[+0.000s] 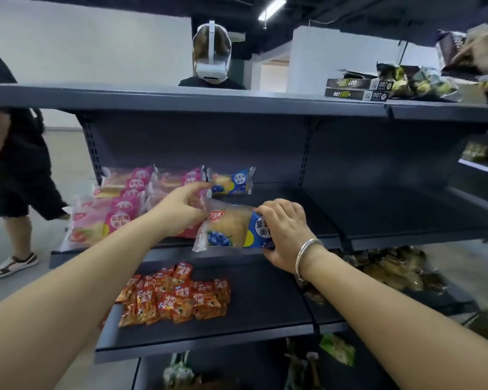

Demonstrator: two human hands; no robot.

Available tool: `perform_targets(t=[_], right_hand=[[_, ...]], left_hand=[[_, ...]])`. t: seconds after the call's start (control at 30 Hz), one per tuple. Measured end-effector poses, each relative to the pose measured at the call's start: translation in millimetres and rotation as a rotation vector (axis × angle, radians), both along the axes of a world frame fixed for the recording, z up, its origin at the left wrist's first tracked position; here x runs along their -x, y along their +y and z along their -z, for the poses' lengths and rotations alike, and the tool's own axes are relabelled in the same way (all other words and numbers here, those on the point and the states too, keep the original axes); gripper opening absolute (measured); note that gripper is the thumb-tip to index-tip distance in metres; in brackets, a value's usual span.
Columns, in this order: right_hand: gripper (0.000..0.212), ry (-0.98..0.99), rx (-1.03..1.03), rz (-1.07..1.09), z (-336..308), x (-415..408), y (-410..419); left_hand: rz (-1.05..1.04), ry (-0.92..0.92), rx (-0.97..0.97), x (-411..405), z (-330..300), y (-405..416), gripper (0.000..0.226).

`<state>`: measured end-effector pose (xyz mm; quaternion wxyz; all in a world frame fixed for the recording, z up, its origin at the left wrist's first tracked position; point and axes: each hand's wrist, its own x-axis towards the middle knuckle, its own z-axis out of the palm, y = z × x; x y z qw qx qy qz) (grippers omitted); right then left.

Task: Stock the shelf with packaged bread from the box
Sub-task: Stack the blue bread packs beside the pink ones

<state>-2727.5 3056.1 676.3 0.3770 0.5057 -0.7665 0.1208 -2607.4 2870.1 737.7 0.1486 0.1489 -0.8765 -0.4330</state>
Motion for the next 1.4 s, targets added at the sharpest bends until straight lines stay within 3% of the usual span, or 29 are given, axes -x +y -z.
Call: perform_targets(t=[0.3, 0.47, 0.6, 0.87, 1.0, 1.17, 1.3, 1.4], right_hand=[[0.103, 0.012, -0.076, 0.073, 0, 91, -30], [0.100, -0.021, -0.072, 0.068, 10, 142, -51], [0.102, -0.045, -0.048, 0.090, 16, 171, -65], [0.114, -0.336, 0.004, 0.327, 30, 206, -86], [0.088, -0.599, -0.083, 0.389, 37, 219, -99], [0.040, -0.723, -0.132, 0.309, 49, 230, -117], [0.033, -0.762, -0.131, 0.263, 54, 230, -131], [0.033, -0.695, -0.193, 0.268, 56, 229, -138]], left_hand=[[0.005, -0.169, 0.366, 88, -14, -21, 0.042], [-0.024, -0.115, 0.519, 136, -13, -36, 0.034], [-0.093, -0.108, 0.569, 166, -5, -49, 0.029], [-0.182, -0.170, 0.572, 206, 9, -76, 0.029], [-0.228, -0.188, 0.577, 222, 18, -94, 0.031], [-0.240, -0.206, 0.548, 233, 27, -106, 0.031], [-0.205, -0.217, 0.580, 240, 34, -116, 0.033], [-0.194, -0.323, 0.795, 246, 40, -123, 0.040]])
